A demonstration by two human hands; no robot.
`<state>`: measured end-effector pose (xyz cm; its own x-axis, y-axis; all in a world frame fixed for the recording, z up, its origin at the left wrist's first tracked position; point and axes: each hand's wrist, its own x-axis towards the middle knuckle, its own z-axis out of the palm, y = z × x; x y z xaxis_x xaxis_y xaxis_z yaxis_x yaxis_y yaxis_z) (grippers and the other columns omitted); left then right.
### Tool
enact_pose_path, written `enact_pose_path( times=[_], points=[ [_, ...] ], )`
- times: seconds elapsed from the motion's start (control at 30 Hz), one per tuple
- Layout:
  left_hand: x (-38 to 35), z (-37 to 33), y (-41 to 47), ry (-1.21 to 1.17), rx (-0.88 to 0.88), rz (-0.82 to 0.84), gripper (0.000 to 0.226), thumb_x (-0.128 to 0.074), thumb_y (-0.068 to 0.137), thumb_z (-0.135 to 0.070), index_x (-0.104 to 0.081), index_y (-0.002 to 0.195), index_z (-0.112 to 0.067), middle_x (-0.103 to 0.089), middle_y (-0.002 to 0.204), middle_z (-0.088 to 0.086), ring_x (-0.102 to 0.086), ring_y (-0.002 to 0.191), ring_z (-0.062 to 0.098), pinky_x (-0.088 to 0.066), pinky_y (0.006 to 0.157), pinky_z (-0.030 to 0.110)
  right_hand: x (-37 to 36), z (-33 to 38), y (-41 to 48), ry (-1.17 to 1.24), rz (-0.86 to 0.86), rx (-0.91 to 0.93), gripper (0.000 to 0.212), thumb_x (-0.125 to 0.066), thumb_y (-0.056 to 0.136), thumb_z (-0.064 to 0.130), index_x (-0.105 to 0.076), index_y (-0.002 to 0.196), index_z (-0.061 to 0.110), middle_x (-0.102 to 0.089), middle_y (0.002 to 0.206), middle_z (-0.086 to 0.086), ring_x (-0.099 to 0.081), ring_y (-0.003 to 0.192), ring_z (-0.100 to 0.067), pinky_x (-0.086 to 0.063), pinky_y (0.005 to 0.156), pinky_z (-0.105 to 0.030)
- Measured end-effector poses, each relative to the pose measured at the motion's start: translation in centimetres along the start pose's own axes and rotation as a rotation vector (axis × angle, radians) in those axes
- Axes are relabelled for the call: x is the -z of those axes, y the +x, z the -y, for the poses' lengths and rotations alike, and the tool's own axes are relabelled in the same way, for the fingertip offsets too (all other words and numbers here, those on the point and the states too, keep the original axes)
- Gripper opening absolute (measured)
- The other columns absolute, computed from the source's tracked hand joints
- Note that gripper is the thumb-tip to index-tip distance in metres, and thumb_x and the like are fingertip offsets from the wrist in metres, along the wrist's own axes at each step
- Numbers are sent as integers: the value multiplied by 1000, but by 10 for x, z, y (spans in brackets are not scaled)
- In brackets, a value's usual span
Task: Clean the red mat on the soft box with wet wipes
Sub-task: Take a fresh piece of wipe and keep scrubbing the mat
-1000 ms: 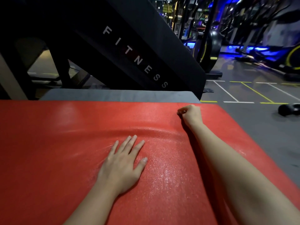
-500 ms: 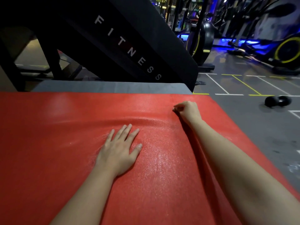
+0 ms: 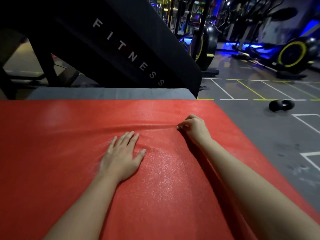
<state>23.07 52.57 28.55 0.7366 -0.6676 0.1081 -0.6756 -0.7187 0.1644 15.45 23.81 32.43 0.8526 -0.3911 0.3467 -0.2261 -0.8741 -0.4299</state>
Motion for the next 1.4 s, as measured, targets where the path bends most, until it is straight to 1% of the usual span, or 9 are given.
enact_pose_path(
  times=[0.2, 0.33, 0.47, 0.57, 0.83, 1.07, 1.17, 1.33, 1.4],
  points=[
    [2, -1, 1, 36, -2, 31, 75, -16, 100, -67, -9, 164, -28, -6, 171, -9, 0, 157, 8, 0, 128, 41, 13, 15, -28, -58, 167, -145, 12, -69, 89, 21, -78, 90, 13, -75, 89, -11, -69, 87, -24, -40, 63, -25],
    [8, -8, -9, 40, 1, 53, 75, -15, 101, -65, -15, 163, -24, -9, 171, -7, -2, 157, 9, -2, 128, 43, 34, 27, -64, -67, 295, -205, 18, -77, 84, 30, -78, 86, 13, -74, 80, -10, -61, 69, -11, -34, 57, -22],
    [22, -20, -35, 48, 11, 87, 67, -23, 105, -58, -21, 162, -23, -11, 171, 0, -11, 157, 18, -8, 127, 47, 37, 44, -80, -69, 207, -209, 7, -77, 81, 18, -79, 87, 15, -75, 86, -12, -71, 84, -22, -45, 64, -27],
    [32, -28, -69, 61, -2, 114, 68, -23, 105, -60, -20, 162, -24, -9, 171, 2, -11, 157, 20, -10, 127, 48, 38, 56, -87, -78, 180, -223, 15, -67, 83, 8, -79, 90, 11, -74, 92, -15, -69, 92, -30, -50, 72, -32],
    [41, -16, -148, 87, -53, 195, 73, -20, 101, -68, -8, 164, -33, 2, 172, 0, 4, 158, 16, 0, 127, 47, 54, 67, -155, -193, 239, -208, 12, -68, 84, 13, -74, 90, 5, -69, 96, -21, -66, 95, -40, -50, 73, -38],
    [36, -26, -151, 17, 21, 267, 80, -17, 98, -73, 2, 163, -31, 12, 171, -4, 16, 156, 13, 13, 124, 52, 51, 60, -175, -87, 52, -195, 17, -66, 78, 7, -78, 88, 15, -66, 89, -12, -63, 89, -36, -44, 70, -33],
    [37, -26, -155, 0, 23, 281, 80, -18, 98, -73, 3, 163, -31, 13, 171, -4, 17, 155, 13, 13, 124, 53, 56, 63, -187, -53, 68, -257, 21, -68, 79, 3, -80, 90, 16, -71, 90, -13, -66, 90, -29, -39, 66, -26],
    [42, -28, -168, -55, 13, 338, 82, -23, 97, -74, 2, 163, -33, 15, 170, -5, 19, 155, 15, 15, 123, 54, 83, 65, -216, -95, 255, -320, 14, -70, 81, 9, -80, 85, 18, -74, 80, -10, -67, 72, -20, -41, 58, -23],
    [44, -31, -175, -83, 12, 380, 86, -23, 93, -80, 2, 163, -36, 17, 170, -6, 22, 154, 15, 17, 122, 54, 86, 64, -228, -104, 233, -313, 19, -67, 81, 6, -80, 84, 19, -74, 79, -8, -67, 72, -20, -48, 60, -26]
  ],
)
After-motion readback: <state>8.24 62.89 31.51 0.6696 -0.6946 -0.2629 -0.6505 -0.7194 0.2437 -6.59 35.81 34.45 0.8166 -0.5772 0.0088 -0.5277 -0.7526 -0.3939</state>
